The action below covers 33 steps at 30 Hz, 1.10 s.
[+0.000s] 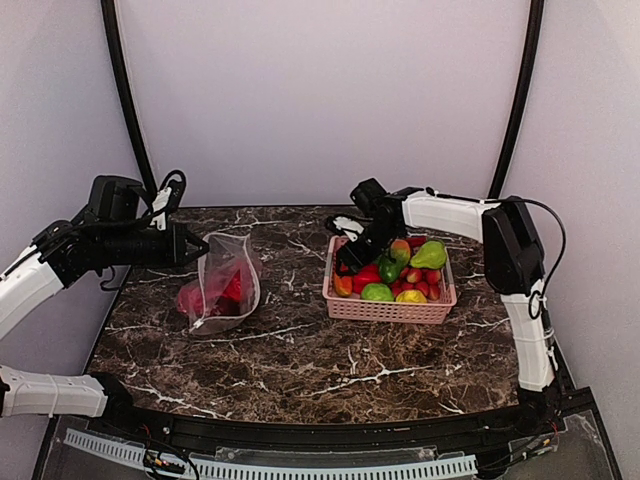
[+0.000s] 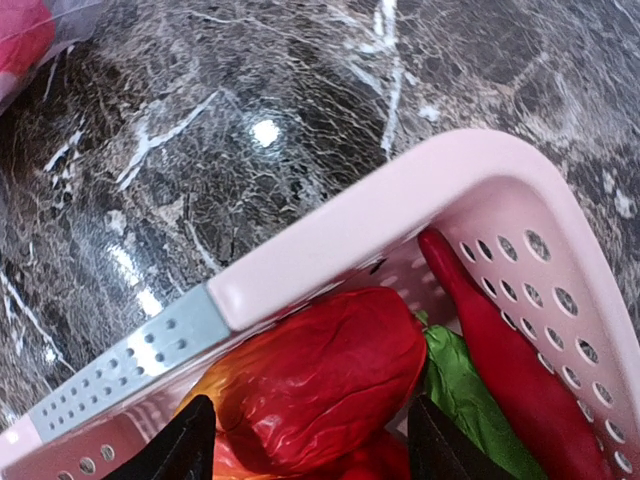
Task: Place the food in the zip-top bag and seal the zipper
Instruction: Adjust the fake fruit in the bin, then pick up the fake vegetable from the bin.
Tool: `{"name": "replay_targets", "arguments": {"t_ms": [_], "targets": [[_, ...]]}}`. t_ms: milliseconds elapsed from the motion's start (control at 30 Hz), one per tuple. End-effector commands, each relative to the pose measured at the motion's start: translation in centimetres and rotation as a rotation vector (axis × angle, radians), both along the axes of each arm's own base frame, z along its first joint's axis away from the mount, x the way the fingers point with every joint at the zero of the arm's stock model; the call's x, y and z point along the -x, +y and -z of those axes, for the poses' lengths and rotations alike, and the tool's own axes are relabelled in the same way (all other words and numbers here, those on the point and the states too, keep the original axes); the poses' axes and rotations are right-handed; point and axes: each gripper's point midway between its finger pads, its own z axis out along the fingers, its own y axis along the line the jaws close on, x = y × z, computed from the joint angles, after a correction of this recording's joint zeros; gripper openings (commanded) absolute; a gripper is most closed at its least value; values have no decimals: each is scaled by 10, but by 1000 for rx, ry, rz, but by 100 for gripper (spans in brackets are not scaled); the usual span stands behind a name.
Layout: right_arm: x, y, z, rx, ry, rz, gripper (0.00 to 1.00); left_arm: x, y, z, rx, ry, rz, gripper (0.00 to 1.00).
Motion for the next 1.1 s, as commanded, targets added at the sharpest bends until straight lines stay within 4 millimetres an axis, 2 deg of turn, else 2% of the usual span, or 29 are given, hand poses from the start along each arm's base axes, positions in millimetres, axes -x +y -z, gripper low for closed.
{"name": "replay_targets", "arguments": {"t_ms": [0,133,233,333,433,633,867,1067], "targets": [[-3,-6,-13,34,-22,141,65,3,4,8,-3,20,-16,1],[2,7,-40,6,-88,136,73,3,4,6,-2,17,-15,1],[2,0,-55,34,-129,182,76,3,5,5,-6,16,-15,1],[5,-11,-62,62,-140,233,78,4,6,6,-5,15,-18,1],[12,-20,-58,102,-132,258,81,4,5,8,-4,20,-15,1],[25,-26,-33,154,-88,242,82,4,2,10,8,25,-7,1],[21,-32,-13,232,-110,202,85,6,3,8,4,24,-4,1],[24,-34,3,296,-104,90,87,7,5,7,4,20,-8,1]]}}
